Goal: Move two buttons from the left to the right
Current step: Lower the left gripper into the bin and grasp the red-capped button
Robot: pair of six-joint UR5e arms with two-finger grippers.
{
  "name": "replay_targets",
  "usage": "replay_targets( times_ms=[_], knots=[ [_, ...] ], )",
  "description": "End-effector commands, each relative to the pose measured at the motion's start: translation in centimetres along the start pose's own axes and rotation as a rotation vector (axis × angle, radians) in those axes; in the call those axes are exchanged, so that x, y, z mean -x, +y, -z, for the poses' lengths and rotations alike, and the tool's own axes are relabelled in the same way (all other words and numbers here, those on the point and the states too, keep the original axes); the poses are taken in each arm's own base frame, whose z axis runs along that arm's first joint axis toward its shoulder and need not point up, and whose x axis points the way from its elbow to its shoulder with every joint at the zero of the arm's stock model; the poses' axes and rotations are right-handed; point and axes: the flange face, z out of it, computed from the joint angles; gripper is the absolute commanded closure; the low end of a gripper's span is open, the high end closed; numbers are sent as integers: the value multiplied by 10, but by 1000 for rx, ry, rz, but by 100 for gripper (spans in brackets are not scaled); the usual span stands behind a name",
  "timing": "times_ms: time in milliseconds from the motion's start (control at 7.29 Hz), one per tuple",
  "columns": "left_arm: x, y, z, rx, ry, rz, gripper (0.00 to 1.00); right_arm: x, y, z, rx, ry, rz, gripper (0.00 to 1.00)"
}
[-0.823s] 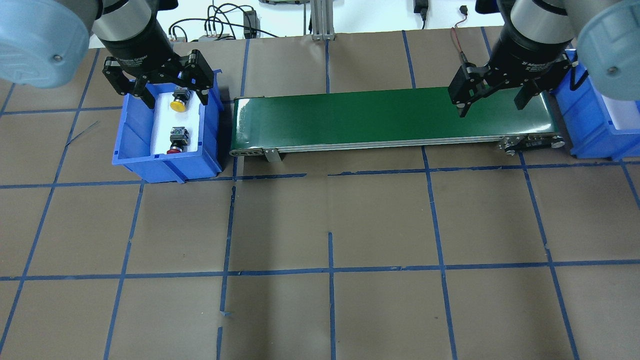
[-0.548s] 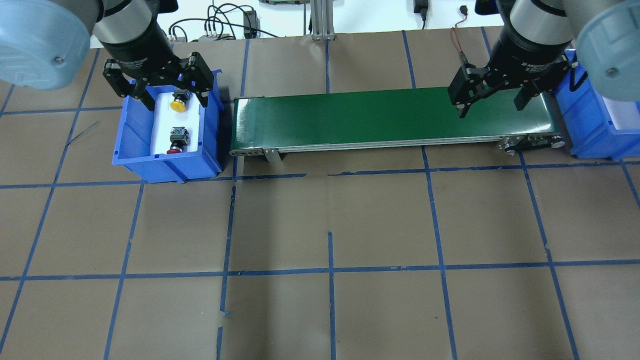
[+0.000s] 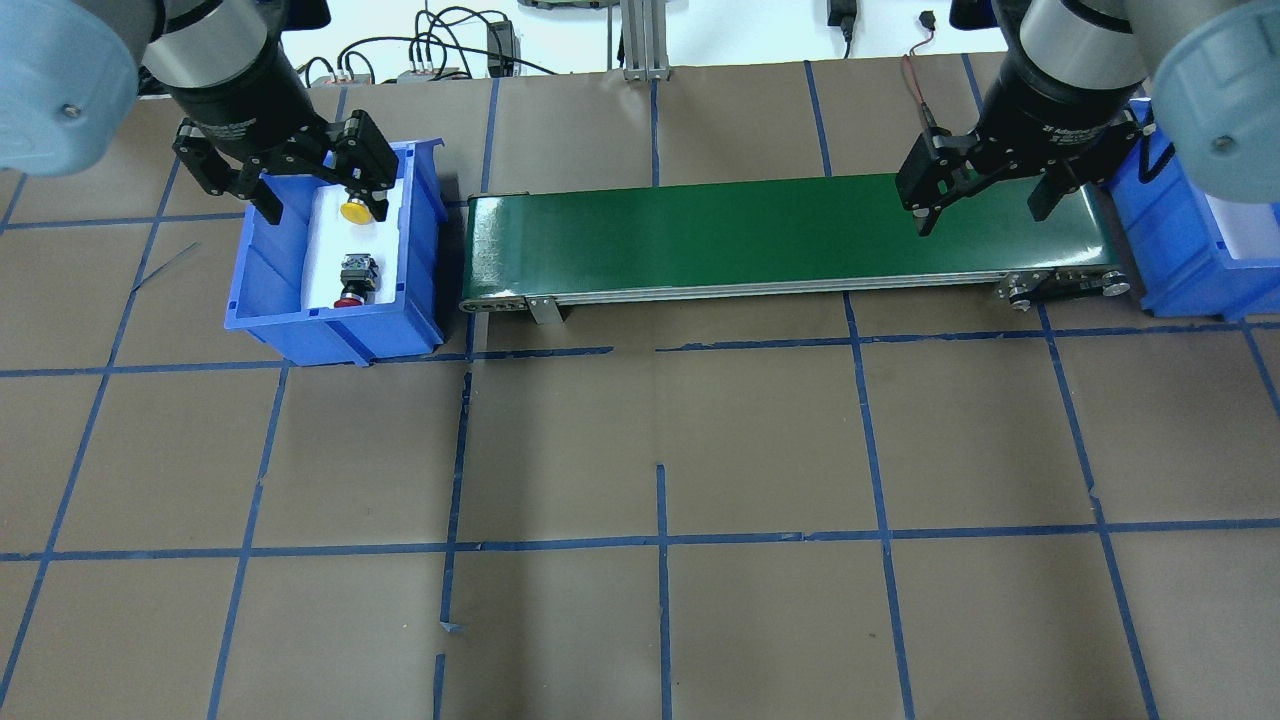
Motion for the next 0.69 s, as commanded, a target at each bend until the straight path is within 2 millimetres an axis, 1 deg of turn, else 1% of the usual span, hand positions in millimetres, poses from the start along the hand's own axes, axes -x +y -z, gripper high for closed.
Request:
replay_targets(
  times_ms=[0,137,274,548],
  knots=[
    [76,-39,-39,34,18,64,0,0,0,0,0,0,0,0],
    [86,-66,-69,15,14,74,0,0,0,0,0,0,0,0],
    [90,-91,-97,-33,5,86,0,0,0,0,1,0,0,0],
    [92,-111,-138,-18,4,140,0,0,0,0,0,0,0,0]
  ],
)
